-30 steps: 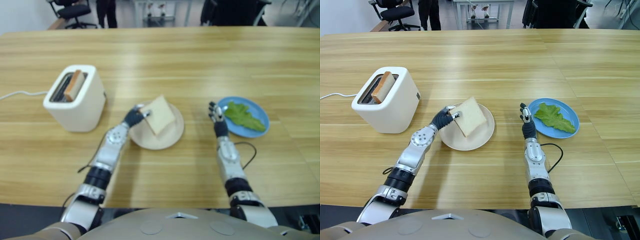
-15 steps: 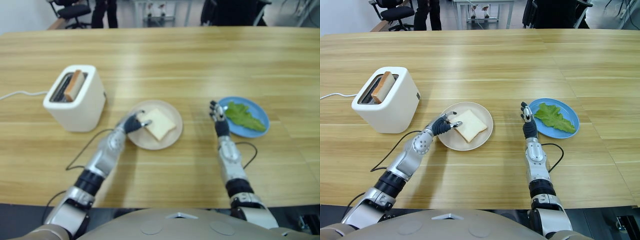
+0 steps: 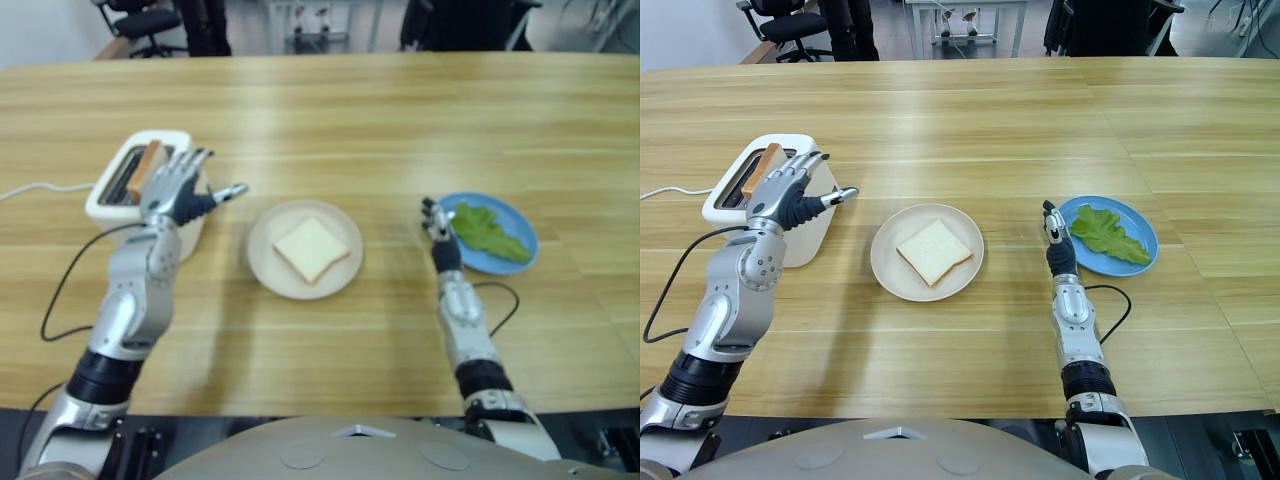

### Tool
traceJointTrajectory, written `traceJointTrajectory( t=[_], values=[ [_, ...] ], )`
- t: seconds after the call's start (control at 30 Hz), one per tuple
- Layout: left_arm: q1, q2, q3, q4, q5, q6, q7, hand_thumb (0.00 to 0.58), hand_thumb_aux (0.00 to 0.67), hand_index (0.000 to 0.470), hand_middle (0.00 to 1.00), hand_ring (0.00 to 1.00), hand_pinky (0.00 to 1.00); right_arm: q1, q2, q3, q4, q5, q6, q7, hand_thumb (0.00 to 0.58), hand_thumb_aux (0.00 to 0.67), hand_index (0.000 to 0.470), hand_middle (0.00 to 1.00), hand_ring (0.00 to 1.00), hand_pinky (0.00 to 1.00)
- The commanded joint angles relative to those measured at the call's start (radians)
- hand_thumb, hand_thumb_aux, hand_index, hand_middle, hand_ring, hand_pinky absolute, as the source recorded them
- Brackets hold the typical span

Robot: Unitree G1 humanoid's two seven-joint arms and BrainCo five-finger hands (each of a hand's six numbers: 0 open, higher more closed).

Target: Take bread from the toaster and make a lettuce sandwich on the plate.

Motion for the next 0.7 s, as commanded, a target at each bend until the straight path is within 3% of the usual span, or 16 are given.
traceJointTrajectory(
  t=[0.03, 0.2, 0.33, 0.53, 0.7],
  values=[
    [0.019, -0.049, -0.034, 0.128, -0.031, -0.068, 0.075, 0.0, 0.0, 0.0, 0.0, 0.0, 0.0, -0.016, -0.178, 0.001, -0.095, -0.285, 0.084, -0.171, 0.0, 0.0, 0.0, 0.0, 0.0, 0.0],
    [0.017, -0.073, -0.076, 0.28, -0.005, -0.1, 0.154, 0.0, 0.0, 0.0, 0.0, 0.0, 0.0, -0.075, -0.473, 0.092, -0.018, -0.615, 0.26, -0.299, 0.0, 0.0, 0.0, 0.0, 0.0, 0.0],
    [0.006, -0.093, -0.091, 0.344, -0.021, -0.12, 0.173, 0.0, 0.0, 0.0, 0.0, 0.0, 0.0, -0.177, -0.583, 0.219, 0.211, -0.74, 0.321, -0.321, 0.0, 0.0, 0.0, 0.0, 0.0, 0.0],
    [-0.008, -0.108, -0.128, 0.359, 0.02, -0.103, 0.191, 0.0, 0.0, 0.0, 0.0, 0.0, 0.0, -0.33, -0.581, 0.392, 0.562, -0.803, 0.315, -0.395, 0.0, 0.0, 0.0, 0.0, 0.0, 0.0],
    [-0.015, -0.111, -0.138, 0.364, 0.023, -0.097, 0.189, 0.0, 0.0, 0.0, 0.0, 0.0, 0.0, -0.397, -0.536, 0.48, 0.694, -0.795, 0.31, -0.422, 0.0, 0.0, 0.0, 0.0, 0.0, 0.0]
  ],
)
